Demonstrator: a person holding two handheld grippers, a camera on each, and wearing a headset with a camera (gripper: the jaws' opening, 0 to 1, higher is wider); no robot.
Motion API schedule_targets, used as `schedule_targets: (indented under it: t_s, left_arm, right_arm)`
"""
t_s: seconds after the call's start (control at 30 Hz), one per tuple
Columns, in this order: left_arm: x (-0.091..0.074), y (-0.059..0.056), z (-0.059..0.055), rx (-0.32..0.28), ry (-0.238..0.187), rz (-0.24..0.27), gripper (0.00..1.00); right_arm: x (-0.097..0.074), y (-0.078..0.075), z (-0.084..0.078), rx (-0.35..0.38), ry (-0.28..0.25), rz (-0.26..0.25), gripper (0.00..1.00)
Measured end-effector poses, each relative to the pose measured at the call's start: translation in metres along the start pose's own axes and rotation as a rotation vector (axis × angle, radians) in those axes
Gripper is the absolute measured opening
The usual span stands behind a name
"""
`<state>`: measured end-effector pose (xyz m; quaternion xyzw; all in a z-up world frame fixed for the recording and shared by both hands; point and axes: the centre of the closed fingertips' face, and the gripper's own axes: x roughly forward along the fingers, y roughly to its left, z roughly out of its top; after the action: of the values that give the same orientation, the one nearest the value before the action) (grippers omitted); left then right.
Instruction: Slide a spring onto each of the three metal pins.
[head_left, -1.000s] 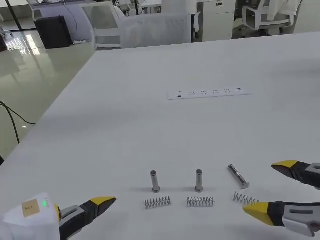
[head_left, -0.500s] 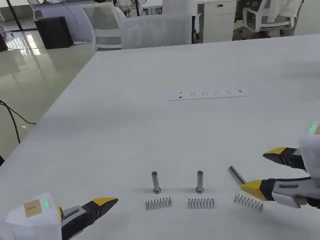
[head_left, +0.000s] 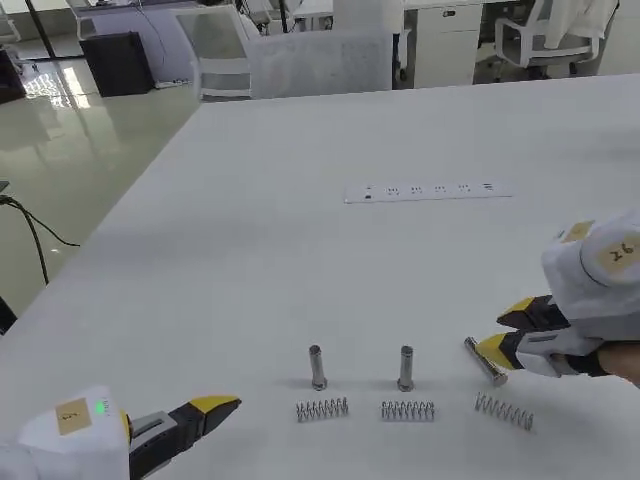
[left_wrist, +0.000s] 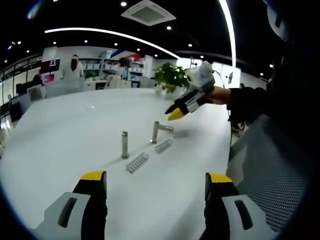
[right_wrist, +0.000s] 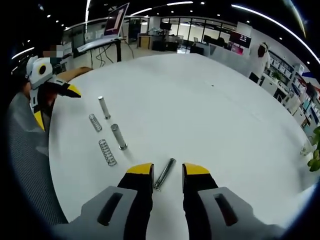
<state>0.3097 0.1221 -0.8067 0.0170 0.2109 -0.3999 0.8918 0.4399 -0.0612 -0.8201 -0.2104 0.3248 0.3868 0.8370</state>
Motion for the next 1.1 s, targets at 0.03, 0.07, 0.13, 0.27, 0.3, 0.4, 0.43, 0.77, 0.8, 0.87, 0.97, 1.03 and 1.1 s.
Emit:
schedule_targets:
  t_s: [0.03, 0.07, 0.13, 0.27, 0.3, 0.4, 0.43, 0.77, 0.8, 0.87, 0.97, 1.03, 1.1]
  left_arm:
    - [0.0, 0.0, 0.0, 0.0, 0.0, 0.001, 0.77]
    - [0.0, 0.001, 0.0, 0.0, -0.001, 0.002, 0.77]
    - [0.0, 0.002, 0.0, -0.003, -0.004, 0.005, 0.77]
    - [0.0, 0.002, 0.0, -0.003, -0.003, 0.005, 0.76]
    - [0.0, 0.003, 0.0, -0.003, -0.002, 0.005, 0.76]
    - [0.0, 0.003, 0.0, -0.002, -0.001, 0.004, 0.76]
    - [0.0, 0.003, -0.001, -0.003, -0.001, 0.003, 0.76]
    - [0.0, 0.002, -0.001, -0.006, -0.004, 0.002, 0.76]
    - [0.0, 0.002, -0.001, -0.006, -0.003, 0.003, 0.76]
    - [0.0, 0.002, -0.001, -0.007, -0.004, 0.003, 0.76]
    - [0.0, 0.002, -0.001, -0.008, -0.005, 0.004, 0.76]
    - [0.0, 0.002, -0.001, -0.009, -0.006, 0.004, 0.76]
    - [0.0, 0.001, -0.001, -0.007, -0.005, 0.003, 0.76]
  right_arm:
    - [0.004, -0.001, -0.002, 0.015, 0.011, 0.007, 0.2]
    - [0.006, -0.002, -0.003, 0.024, 0.016, 0.009, 0.19]
    - [0.01, -0.003, -0.003, 0.04, 0.023, 0.013, 0.18]
    - [0.019, -0.003, -0.007, 0.073, 0.048, 0.021, 0.16]
    - [0.02, -0.002, -0.008, 0.08, 0.056, 0.022, 0.16]
    - [0.024, -0.003, -0.009, 0.087, 0.067, 0.019, 0.15]
    - [0.026, -0.004, -0.009, 0.094, 0.071, 0.02, 0.15]
    - [0.037, -0.005, -0.016, 0.148, 0.125, 0.016, 0.11]
    - [0.038, -0.005, -0.017, 0.153, 0.133, 0.013, 0.1]
    - [0.039, -0.005, -0.02, 0.163, 0.145, 0.015, 0.09]
    - [0.04, -0.005, -0.02, 0.175, 0.147, 0.011, 0.09]
    - [0.042, -0.006, -0.02, 0.176, 0.148, 0.008, 0.09]
    - [0.043, -0.005, -0.019, 0.167, 0.155, -0.001, 0.09]
